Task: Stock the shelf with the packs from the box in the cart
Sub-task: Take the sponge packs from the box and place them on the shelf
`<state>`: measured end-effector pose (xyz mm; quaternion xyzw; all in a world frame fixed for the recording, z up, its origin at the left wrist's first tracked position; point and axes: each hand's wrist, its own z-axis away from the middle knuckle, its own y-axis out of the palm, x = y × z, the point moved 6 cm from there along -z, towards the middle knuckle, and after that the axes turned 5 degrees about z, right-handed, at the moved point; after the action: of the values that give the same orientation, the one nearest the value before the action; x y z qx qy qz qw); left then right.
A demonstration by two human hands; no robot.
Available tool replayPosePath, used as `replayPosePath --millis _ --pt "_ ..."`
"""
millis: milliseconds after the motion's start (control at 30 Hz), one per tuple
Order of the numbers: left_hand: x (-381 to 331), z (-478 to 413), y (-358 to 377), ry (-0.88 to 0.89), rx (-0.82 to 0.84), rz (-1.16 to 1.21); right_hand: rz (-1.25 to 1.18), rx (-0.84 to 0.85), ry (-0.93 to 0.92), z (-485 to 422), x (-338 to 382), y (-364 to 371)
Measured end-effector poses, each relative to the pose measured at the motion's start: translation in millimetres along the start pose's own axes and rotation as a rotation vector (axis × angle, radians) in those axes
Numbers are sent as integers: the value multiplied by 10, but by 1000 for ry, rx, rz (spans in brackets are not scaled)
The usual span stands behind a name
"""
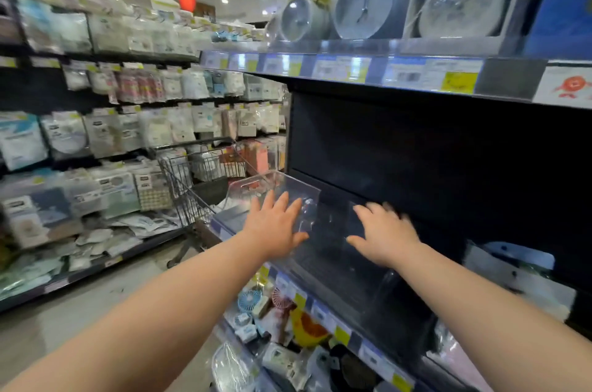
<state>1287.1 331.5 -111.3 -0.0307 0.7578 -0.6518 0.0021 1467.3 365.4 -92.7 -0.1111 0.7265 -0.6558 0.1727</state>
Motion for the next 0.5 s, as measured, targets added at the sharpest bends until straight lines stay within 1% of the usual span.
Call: replayPosePath --millis 200,333,500 --pt "1291 248 64 -91 -13 2 2 22 -73 -454 1212 -45" --pt "2283 451 144 -197 35 51 -1 15 -126 -785 2140 -92" --pt "3180 619 235 -229 82 47 -37 46 -166 -1094 3106 13"
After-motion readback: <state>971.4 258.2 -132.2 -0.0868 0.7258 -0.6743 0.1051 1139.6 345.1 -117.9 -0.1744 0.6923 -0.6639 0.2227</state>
